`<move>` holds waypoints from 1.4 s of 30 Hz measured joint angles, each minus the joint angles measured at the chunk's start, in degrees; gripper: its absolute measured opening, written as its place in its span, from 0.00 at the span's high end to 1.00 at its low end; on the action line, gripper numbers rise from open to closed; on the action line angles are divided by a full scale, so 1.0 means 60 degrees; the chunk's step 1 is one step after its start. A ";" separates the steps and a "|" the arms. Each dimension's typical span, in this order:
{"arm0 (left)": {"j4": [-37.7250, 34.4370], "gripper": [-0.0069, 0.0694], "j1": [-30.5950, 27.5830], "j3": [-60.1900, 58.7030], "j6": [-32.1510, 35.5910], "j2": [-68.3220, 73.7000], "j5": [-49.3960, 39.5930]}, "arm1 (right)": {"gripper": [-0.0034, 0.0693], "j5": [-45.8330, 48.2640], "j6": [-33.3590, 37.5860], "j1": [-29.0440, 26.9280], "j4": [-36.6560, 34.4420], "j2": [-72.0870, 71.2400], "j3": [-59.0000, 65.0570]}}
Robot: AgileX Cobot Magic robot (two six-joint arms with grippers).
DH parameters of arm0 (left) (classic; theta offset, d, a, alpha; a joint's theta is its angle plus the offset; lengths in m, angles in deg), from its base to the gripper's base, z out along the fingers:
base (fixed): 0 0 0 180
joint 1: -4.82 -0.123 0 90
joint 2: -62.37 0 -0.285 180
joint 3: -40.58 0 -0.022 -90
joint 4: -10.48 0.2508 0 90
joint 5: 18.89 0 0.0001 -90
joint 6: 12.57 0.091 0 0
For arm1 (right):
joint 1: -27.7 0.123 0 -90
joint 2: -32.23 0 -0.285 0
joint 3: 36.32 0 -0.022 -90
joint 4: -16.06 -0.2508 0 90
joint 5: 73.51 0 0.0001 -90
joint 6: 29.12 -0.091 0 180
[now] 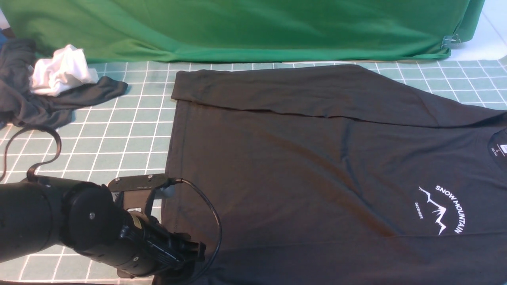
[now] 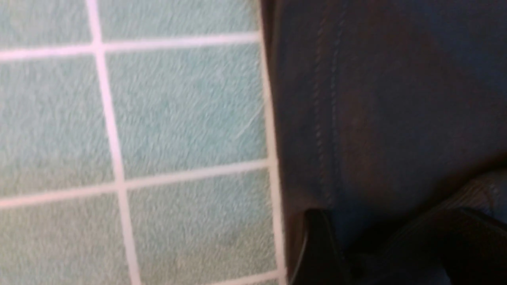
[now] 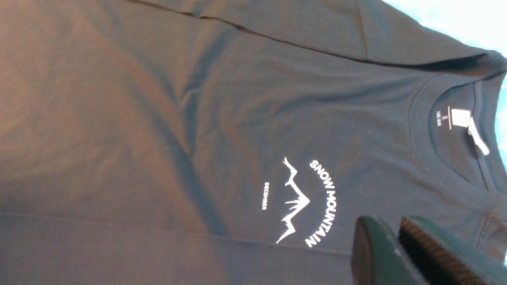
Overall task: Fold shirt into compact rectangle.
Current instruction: 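Grasp the left edge of the dark T-shirt lying flat on the table, then fold the left side of the black T-shirt inward over its body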
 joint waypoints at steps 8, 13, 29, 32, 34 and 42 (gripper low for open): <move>-0.0031 0.51 0.0000 0.0019 0.0106 0.0000 -0.0189 | 0.82 -0.0009 0.0000 0.0000 0.0000 0.0000 0.0000; -0.0183 0.66 0.0000 -0.0002 -0.0078 0.0033 -0.0411 | 0.82 -0.0078 0.0000 0.0000 0.0000 0.0000 0.0000; -0.0400 0.89 0.0000 0.0169 -0.0086 -0.1135 -0.0899 | 0.79 -0.0107 -0.0011 0.0000 0.0000 0.0000 0.0000; -0.0400 0.89 0.0000 0.1040 -0.0576 -0.1797 -0.1957 | 0.78 -0.0107 -0.0019 0.0000 0.0000 0.0000 0.0000; -0.0400 0.89 0.0000 0.1571 -0.0662 -0.1924 -0.2316 | 0.77 -0.0107 -0.0019 0.0000 0.0000 0.0000 0.0000; 0.1132 0.89 -0.0067 0.4104 -0.1709 -0.0943 -0.2729 | 0.76 -0.0116 -0.0023 0.0000 -0.0003 0.0000 0.0000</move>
